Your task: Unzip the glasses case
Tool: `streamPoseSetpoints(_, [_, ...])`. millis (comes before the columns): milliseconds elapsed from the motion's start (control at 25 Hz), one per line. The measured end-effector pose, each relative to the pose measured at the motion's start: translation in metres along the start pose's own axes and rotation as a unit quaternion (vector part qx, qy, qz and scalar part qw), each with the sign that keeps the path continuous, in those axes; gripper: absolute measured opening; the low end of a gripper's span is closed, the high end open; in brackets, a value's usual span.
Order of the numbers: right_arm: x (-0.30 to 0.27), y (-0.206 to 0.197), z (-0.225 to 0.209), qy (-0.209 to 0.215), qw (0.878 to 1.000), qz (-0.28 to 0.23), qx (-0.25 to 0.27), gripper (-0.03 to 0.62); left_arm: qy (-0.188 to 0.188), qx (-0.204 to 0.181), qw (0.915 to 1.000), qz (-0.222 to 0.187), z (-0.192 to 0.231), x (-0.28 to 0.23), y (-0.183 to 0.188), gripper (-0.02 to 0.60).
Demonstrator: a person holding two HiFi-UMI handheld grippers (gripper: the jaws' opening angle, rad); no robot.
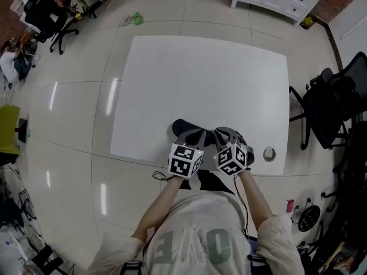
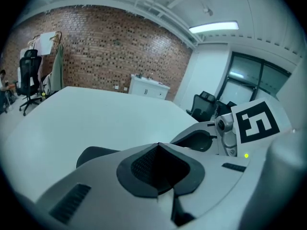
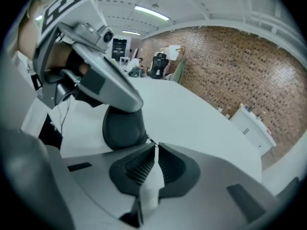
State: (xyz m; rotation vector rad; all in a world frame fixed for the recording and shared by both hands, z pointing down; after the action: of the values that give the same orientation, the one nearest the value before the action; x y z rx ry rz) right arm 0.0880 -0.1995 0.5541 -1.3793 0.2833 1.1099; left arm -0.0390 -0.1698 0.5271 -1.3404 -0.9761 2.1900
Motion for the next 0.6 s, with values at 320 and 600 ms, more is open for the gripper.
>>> streamPoseSetpoints(320, [0.047, 0.009, -0.043, -0.104, 0.947, -0.142, -0.269, 0.002, 0.021, 0.046, 0.9837, -0.173, 0.032, 0.044, 0.032, 0.005])
streamPoseSetpoints(600, [0.091, 0.019, -0.053, -0.110, 0.811, -0.297, -0.492, 0.000, 0.032, 0.096, 0.9378, -0.332, 0.086, 0.086, 0.056, 0.005])
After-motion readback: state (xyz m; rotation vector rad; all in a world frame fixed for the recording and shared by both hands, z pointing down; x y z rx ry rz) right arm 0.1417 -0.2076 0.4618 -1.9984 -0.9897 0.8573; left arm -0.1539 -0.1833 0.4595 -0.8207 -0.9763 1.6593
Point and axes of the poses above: the fingertips, and each gripper's own axes: x backward along the fingers, z to its left, y out of its top, the point moved 9 cm from there along x, backward along the fingers, and after that the axes turned 1 degree about z, right-handed, at the moved point
